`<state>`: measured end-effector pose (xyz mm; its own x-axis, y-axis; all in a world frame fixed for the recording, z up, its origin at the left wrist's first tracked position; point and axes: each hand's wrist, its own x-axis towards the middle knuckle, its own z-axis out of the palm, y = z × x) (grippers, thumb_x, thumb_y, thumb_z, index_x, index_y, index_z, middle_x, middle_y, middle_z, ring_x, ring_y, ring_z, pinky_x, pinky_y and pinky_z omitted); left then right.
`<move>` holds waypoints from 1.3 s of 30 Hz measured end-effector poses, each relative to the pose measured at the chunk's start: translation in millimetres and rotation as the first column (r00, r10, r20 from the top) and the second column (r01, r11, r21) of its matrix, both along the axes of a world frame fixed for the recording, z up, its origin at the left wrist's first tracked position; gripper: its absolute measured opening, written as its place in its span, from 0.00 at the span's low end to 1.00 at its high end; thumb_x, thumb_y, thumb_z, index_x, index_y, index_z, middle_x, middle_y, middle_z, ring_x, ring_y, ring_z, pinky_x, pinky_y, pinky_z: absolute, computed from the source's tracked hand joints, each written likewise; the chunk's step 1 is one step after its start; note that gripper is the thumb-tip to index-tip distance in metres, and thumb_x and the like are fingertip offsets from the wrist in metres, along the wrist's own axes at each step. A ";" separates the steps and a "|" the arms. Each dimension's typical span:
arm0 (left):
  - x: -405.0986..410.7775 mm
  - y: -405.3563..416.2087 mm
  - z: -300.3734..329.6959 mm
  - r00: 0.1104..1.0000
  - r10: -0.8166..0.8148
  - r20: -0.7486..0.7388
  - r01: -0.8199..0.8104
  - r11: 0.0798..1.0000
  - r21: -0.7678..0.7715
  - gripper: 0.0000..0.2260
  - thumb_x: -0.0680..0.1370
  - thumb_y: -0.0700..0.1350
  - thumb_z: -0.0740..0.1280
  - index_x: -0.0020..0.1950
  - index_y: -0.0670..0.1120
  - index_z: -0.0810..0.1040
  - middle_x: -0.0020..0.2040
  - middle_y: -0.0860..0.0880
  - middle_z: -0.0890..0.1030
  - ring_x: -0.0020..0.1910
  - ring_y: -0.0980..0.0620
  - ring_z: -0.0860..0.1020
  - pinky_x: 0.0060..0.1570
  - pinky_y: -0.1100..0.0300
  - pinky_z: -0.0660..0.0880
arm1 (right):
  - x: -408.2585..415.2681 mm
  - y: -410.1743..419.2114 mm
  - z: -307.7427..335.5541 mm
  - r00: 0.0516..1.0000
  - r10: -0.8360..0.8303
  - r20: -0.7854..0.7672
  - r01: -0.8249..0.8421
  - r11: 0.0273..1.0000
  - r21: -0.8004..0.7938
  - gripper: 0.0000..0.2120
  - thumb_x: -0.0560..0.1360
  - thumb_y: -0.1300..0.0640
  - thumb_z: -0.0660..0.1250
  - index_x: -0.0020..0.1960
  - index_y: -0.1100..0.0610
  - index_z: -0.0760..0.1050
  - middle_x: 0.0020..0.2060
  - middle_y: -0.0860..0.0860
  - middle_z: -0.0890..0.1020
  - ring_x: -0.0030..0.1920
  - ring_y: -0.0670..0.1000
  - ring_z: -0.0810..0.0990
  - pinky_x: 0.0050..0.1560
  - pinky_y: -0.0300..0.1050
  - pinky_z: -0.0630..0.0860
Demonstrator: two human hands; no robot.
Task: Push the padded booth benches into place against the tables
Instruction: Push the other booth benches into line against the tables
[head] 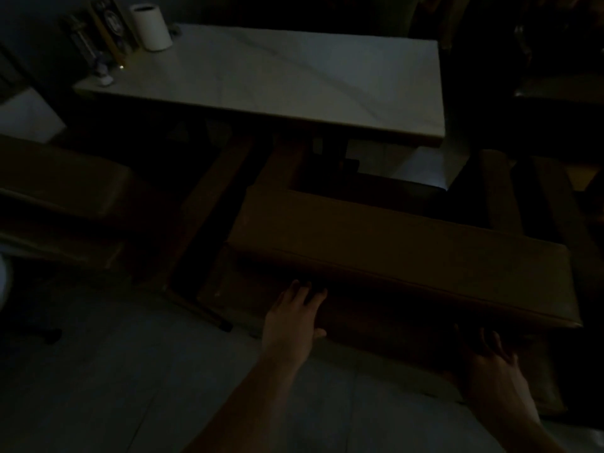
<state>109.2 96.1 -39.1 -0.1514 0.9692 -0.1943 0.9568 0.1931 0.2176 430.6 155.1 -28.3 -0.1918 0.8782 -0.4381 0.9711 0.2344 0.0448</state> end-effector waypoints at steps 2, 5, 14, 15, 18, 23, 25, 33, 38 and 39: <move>-1.6 -3.0 -3.7 1.000 -0.006 -0.002 0.006 1.000 0.025 0.34 0.76 0.59 0.68 0.78 0.60 0.56 0.78 0.52 0.60 0.78 0.46 0.53 0.71 0.49 0.60 | -1.7 -1.5 0.2 1.000 -0.009 0.003 0.009 1.000 0.005 0.39 0.78 0.37 0.56 0.78 0.45 0.35 0.80 0.55 0.47 0.79 0.61 0.47 0.76 0.61 0.56; -5.1 -6.7 -7.4 0.999 -0.026 -0.029 0.027 0.997 0.067 0.34 0.75 0.61 0.67 0.77 0.60 0.57 0.78 0.52 0.62 0.78 0.46 0.55 0.71 0.49 0.60 | -6.0 -6.0 1.5 1.000 -0.026 0.002 0.026 1.000 0.005 0.39 0.79 0.38 0.55 0.78 0.46 0.33 0.80 0.55 0.46 0.79 0.62 0.47 0.76 0.61 0.56; -23.8 -30.4 -10.7 0.994 -0.080 -0.073 0.083 0.996 0.041 0.34 0.72 0.65 0.68 0.75 0.60 0.63 0.73 0.52 0.70 0.74 0.45 0.64 0.63 0.47 0.68 | -23.4 -37.0 4.0 0.997 -0.072 0.007 0.072 0.997 -0.014 0.37 0.80 0.43 0.58 0.80 0.48 0.39 0.80 0.58 0.46 0.78 0.64 0.44 0.76 0.62 0.51; -26.0 -32.1 -12.1 0.992 -0.093 -0.083 0.096 0.995 0.040 0.34 0.70 0.65 0.70 0.74 0.59 0.67 0.71 0.51 0.73 0.71 0.44 0.68 0.60 0.46 0.71 | -27.4 -39.2 3.9 0.996 -0.087 0.023 0.087 0.996 -0.012 0.38 0.80 0.44 0.59 0.80 0.50 0.40 0.79 0.59 0.47 0.78 0.65 0.45 0.76 0.62 0.52; -30.7 -33.5 -18.2 0.988 -0.096 -0.119 0.106 0.991 0.083 0.34 0.67 0.65 0.73 0.72 0.58 0.70 0.68 0.50 0.76 0.67 0.43 0.73 0.55 0.46 0.74 | -44.6 -45.4 3.2 0.996 -0.089 -0.010 0.089 0.996 0.012 0.38 0.79 0.49 0.60 0.80 0.53 0.41 0.79 0.62 0.50 0.78 0.66 0.46 0.76 0.62 0.54; -35.1 -33.6 -18.8 0.983 -0.136 -0.124 0.151 0.981 0.122 0.35 0.71 0.66 0.68 0.75 0.58 0.66 0.72 0.50 0.71 0.70 0.43 0.69 0.61 0.45 0.71 | -93.8 -56.9 9.3 0.980 0.040 -0.195 -0.030 0.998 0.055 0.42 0.77 0.45 0.66 0.79 0.44 0.39 0.80 0.55 0.43 0.79 0.59 0.40 0.77 0.60 0.48; -37.9 -35.0 -19.4 0.980 -0.162 -0.115 0.179 0.970 0.162 0.36 0.71 0.66 0.67 0.76 0.57 0.64 0.73 0.49 0.69 0.72 0.42 0.66 0.65 0.45 0.68 | -109.2 -57.0 6.7 0.985 0.019 -0.172 -0.011 0.999 0.045 0.44 0.77 0.42 0.66 0.78 0.43 0.36 0.79 0.59 0.41 0.78 0.63 0.39 0.76 0.65 0.46; -61.0 -33.1 -38.0 0.969 -0.240 -0.062 0.248 0.931 0.269 0.36 0.71 0.68 0.60 0.76 0.52 0.66 0.72 0.51 0.72 0.72 0.46 0.67 0.71 0.44 0.64 | -134.0 -57.8 -10.6 0.996 -0.027 -0.086 0.034 0.997 0.071 0.41 0.77 0.35 0.58 0.77 0.39 0.33 0.78 0.66 0.43 0.75 0.72 0.38 0.72 0.75 0.47; -62.4 -30.5 -38.4 0.972 -0.229 -0.059 0.236 0.941 0.243 0.35 0.71 0.69 0.58 0.74 0.54 0.68 0.69 0.53 0.75 0.69 0.46 0.71 0.67 0.45 0.69 | -137.0 -56.7 -11.1 1.000 -0.015 -0.022 0.016 0.999 0.041 0.39 0.78 0.34 0.54 0.76 0.40 0.30 0.78 0.66 0.41 0.75 0.72 0.37 0.73 0.74 0.47; -62.3 -31.1 -36.5 0.973 -0.223 -0.058 0.230 0.945 0.231 0.35 0.71 0.70 0.58 0.74 0.55 0.68 0.69 0.53 0.75 0.68 0.45 0.72 0.66 0.45 0.70 | -137.6 -57.5 -11.0 1.000 -0.018 -0.021 0.019 0.999 0.040 0.39 0.78 0.34 0.54 0.76 0.39 0.30 0.78 0.65 0.42 0.75 0.72 0.37 0.73 0.74 0.47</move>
<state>46.8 65.0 -75.6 0.0752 0.9962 0.0441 0.9763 -0.0825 0.2001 293.0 97.6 -39.2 -0.1838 0.8987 -0.3981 0.9761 0.2146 0.0338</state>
